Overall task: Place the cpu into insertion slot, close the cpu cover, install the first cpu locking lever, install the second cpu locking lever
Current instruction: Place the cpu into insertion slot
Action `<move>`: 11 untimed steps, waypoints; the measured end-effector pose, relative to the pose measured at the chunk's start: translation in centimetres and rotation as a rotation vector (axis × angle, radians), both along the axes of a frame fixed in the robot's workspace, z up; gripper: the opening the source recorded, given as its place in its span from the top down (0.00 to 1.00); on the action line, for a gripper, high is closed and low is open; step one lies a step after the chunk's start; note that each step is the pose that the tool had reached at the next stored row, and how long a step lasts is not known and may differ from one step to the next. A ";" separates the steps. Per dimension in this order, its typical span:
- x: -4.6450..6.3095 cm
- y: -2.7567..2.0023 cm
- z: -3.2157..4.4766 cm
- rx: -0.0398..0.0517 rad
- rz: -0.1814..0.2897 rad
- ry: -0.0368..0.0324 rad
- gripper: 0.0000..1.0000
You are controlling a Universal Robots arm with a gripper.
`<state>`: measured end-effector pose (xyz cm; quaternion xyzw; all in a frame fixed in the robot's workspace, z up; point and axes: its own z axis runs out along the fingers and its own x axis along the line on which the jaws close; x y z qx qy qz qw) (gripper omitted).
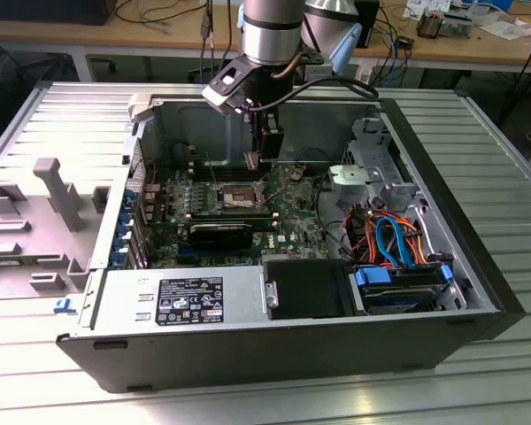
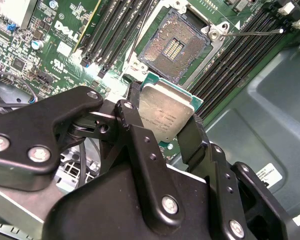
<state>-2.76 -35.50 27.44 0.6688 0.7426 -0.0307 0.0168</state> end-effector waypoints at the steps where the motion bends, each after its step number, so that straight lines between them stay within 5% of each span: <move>1: 0.0 0.00 0.00 0.0000 -0.001 0.0000 0.46; 11: 0.0 0.00 -0.04 0.0000 -0.023 0.0000 0.46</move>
